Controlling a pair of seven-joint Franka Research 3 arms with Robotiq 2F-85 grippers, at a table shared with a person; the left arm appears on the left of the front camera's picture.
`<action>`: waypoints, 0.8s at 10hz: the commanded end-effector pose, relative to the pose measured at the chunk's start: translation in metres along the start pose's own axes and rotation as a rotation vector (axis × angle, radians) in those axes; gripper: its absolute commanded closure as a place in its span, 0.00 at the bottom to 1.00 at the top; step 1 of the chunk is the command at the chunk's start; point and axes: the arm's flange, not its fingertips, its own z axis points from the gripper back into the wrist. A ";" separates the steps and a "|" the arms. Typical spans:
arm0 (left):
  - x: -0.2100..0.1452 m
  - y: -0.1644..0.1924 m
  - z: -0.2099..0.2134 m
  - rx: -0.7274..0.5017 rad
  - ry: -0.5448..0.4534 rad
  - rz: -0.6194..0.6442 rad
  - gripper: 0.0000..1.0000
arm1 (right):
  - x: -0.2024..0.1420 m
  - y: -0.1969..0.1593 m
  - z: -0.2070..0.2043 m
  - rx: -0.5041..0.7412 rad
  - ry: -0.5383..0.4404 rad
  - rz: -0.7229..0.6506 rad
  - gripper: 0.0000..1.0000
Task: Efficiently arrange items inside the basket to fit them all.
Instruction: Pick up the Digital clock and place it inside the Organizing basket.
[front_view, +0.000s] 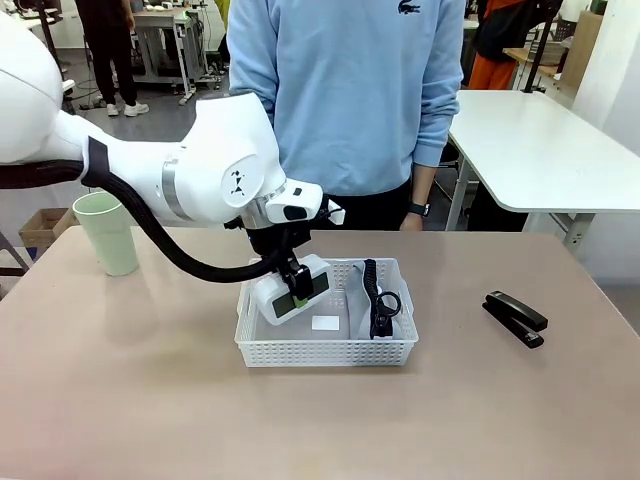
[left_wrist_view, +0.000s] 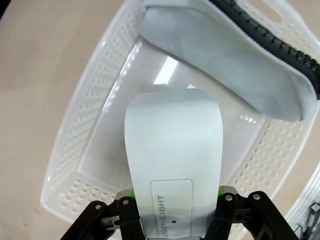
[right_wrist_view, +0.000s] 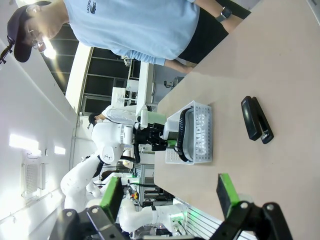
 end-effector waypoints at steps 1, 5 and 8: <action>0.005 0.000 0.001 0.011 0.011 0.010 0.49 | 0.003 0.001 0.000 0.025 -0.014 0.024 0.00; 0.006 -0.002 -0.013 -0.017 0.029 -0.009 0.49 | 0.003 0.001 0.000 0.025 -0.014 0.024 0.00; 0.006 0.000 -0.021 -0.021 0.058 -0.003 0.49 | 0.003 0.001 0.000 0.025 -0.014 0.024 0.00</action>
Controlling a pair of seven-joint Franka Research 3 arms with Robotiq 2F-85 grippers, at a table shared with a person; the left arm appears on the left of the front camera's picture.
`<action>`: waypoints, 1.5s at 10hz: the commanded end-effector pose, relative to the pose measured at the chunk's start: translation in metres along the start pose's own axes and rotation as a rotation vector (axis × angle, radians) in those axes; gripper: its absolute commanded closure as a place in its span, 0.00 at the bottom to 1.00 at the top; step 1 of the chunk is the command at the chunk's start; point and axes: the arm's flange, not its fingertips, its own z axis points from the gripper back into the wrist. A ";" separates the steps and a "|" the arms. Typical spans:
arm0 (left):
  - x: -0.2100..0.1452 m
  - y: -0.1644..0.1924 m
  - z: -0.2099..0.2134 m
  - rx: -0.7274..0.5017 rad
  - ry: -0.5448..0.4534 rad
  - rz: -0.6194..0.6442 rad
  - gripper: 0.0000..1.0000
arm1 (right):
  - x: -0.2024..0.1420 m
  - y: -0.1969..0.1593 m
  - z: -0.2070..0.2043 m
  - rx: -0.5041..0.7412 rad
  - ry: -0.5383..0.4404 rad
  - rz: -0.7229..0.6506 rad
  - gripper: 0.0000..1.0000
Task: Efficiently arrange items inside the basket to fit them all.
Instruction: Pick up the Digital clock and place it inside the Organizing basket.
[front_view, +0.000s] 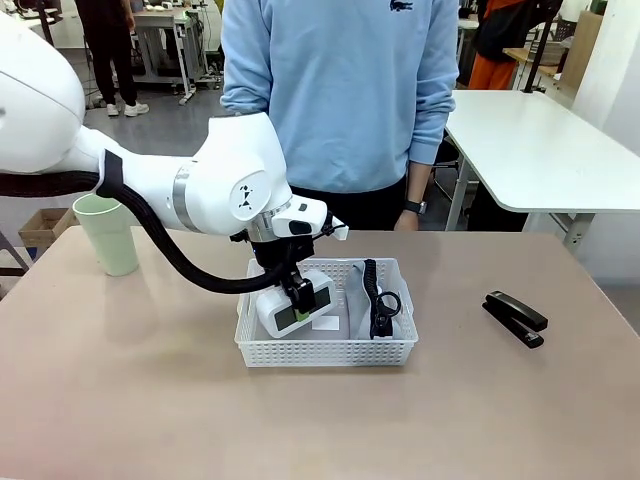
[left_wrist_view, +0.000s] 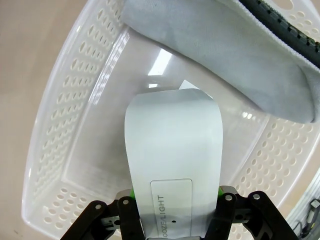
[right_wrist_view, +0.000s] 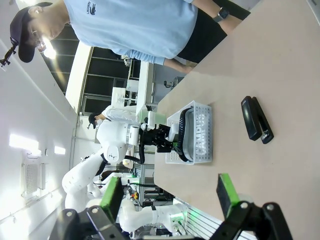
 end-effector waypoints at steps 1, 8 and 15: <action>0.005 0.002 -0.002 -0.005 0.041 -0.007 0.49 | 0.003 0.001 0.000 0.025 -0.014 0.024 0.00; 0.006 0.003 -0.008 -0.011 0.058 -0.033 0.00 | 0.003 0.001 0.000 0.025 -0.014 0.024 0.00; -0.039 -0.027 0.086 -0.186 -0.040 -0.182 0.00 | 0.003 0.001 0.000 0.025 -0.014 0.024 0.00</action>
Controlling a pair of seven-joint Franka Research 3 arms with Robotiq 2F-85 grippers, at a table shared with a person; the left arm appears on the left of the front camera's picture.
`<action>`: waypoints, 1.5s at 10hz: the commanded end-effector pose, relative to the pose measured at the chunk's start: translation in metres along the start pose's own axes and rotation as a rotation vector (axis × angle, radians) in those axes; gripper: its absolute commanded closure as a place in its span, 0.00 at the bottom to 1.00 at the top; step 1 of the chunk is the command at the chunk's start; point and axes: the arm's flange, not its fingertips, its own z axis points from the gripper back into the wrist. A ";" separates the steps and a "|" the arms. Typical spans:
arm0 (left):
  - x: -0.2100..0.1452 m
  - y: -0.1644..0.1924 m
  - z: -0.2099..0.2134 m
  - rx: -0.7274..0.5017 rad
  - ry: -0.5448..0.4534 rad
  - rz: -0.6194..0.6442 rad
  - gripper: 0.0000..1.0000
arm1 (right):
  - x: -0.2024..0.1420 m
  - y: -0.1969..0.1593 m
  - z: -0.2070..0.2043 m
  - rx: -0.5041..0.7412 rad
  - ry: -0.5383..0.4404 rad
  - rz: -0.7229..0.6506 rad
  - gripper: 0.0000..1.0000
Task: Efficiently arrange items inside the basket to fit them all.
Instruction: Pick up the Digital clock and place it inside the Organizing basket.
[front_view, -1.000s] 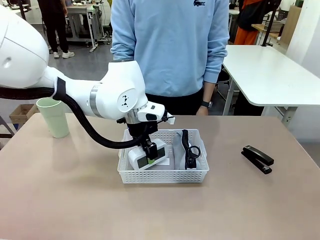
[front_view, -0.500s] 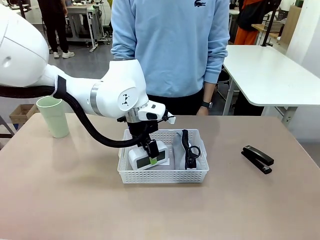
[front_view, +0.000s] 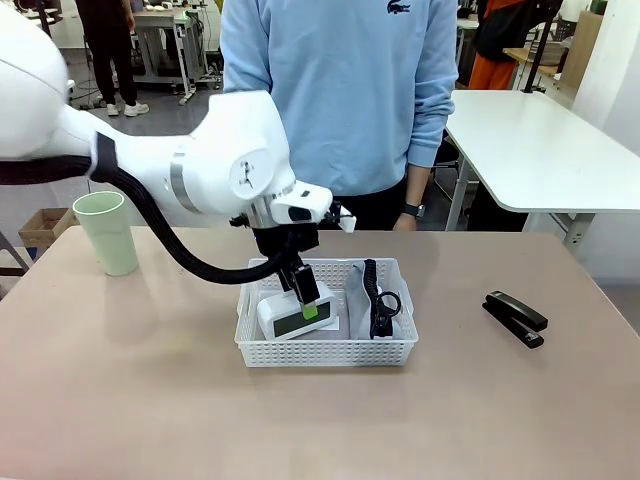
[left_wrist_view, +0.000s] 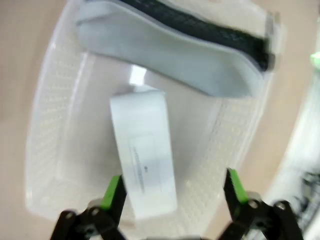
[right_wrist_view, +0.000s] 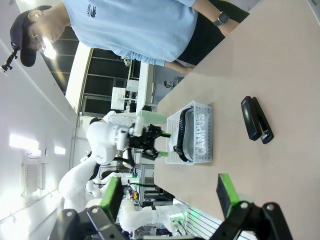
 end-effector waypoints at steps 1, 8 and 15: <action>-0.063 -0.020 0.068 -0.139 -0.075 -0.062 0.00 | 0.003 0.001 0.000 0.025 -0.014 0.024 0.00; -0.380 -0.023 0.194 -0.472 -0.942 0.417 0.00 | 0.003 0.001 0.000 0.025 -0.014 0.024 0.00; -0.508 -0.014 0.170 -0.664 -1.147 0.669 0.00 | 0.003 0.001 0.000 0.025 -0.014 0.024 0.00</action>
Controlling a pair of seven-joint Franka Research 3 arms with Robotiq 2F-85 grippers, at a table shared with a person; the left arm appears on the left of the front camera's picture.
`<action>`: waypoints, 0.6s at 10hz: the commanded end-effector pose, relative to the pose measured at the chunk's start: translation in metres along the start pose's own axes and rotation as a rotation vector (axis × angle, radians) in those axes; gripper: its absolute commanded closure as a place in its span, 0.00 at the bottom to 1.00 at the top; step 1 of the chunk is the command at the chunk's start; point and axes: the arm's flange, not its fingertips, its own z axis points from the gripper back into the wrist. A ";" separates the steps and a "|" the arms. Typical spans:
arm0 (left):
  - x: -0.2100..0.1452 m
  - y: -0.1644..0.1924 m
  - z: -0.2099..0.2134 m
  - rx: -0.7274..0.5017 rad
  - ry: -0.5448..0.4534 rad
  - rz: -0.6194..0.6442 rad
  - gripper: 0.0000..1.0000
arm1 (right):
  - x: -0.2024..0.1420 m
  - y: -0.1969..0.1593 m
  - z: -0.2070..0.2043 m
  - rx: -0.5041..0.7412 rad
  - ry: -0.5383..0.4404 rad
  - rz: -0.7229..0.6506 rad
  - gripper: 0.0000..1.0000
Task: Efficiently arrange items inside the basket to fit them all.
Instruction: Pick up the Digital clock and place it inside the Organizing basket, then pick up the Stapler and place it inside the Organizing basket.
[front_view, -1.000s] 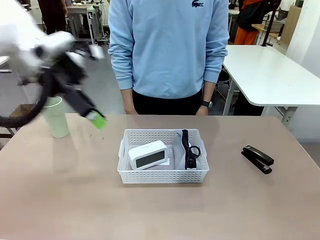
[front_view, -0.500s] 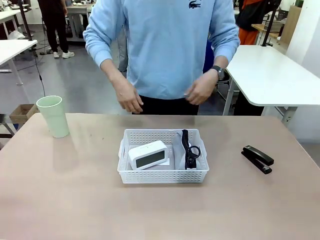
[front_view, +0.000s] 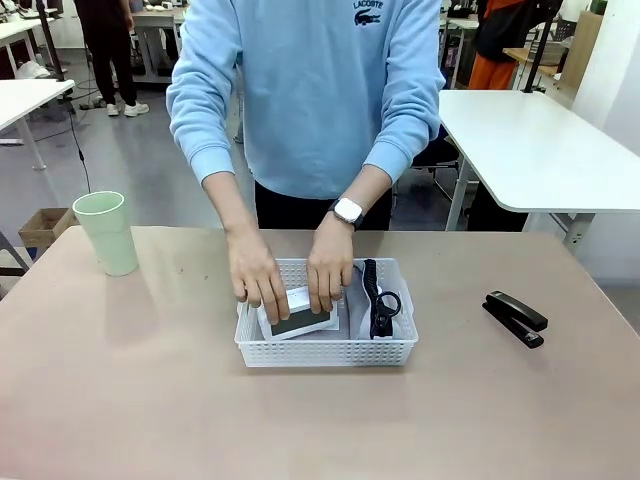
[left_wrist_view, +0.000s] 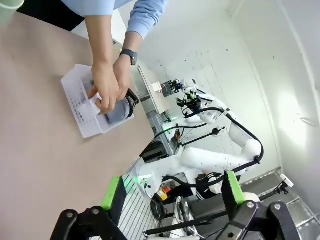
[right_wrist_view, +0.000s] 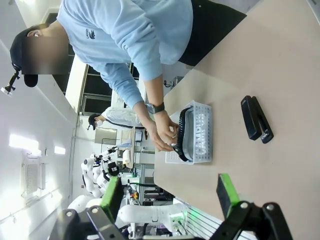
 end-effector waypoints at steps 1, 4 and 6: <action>0.002 -0.027 -0.005 0.004 -0.002 -0.058 0.00 | 0.002 0.002 0.000 0.026 -0.016 0.026 0.00; 0.002 -0.027 -0.005 0.004 -0.002 -0.058 0.00 | 0.002 0.002 0.000 0.026 -0.016 0.026 0.00; 0.002 -0.027 -0.005 0.004 -0.002 -0.058 0.00 | 0.002 0.002 0.000 0.026 -0.016 0.026 0.00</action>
